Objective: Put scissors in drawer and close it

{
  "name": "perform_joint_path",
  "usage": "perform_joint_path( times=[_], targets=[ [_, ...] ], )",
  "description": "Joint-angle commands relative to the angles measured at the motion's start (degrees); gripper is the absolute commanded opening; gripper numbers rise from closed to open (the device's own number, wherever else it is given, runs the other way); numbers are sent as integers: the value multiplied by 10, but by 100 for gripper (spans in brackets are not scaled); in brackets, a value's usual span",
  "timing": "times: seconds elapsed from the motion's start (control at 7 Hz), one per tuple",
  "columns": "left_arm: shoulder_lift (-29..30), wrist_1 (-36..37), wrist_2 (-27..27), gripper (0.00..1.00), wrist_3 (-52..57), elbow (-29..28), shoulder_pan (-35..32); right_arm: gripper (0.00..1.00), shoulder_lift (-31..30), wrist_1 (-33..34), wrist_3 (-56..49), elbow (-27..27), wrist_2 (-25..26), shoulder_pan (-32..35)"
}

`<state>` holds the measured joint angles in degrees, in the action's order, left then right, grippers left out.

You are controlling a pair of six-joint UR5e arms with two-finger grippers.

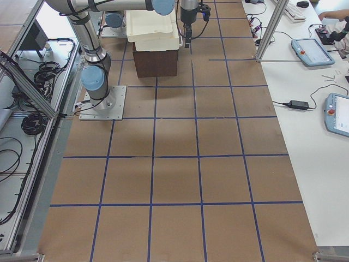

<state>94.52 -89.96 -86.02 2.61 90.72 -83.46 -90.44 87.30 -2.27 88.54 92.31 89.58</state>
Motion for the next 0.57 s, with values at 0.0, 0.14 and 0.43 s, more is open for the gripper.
perform_joint_path(
  times=[0.0, 0.14, 0.43],
  targets=[
    [0, -4, 24, 100, 6, 6, -7, 100, -2, 0, 2, -5, 0, 3],
    [0, -3, 24, 100, 6, 6, -7, 100, -2, 1, 9, -9, 2, 5],
    [-1, -3, 23, 100, 6, 6, -7, 100, 2, 0, 54, -27, 1, 11]
  ],
)
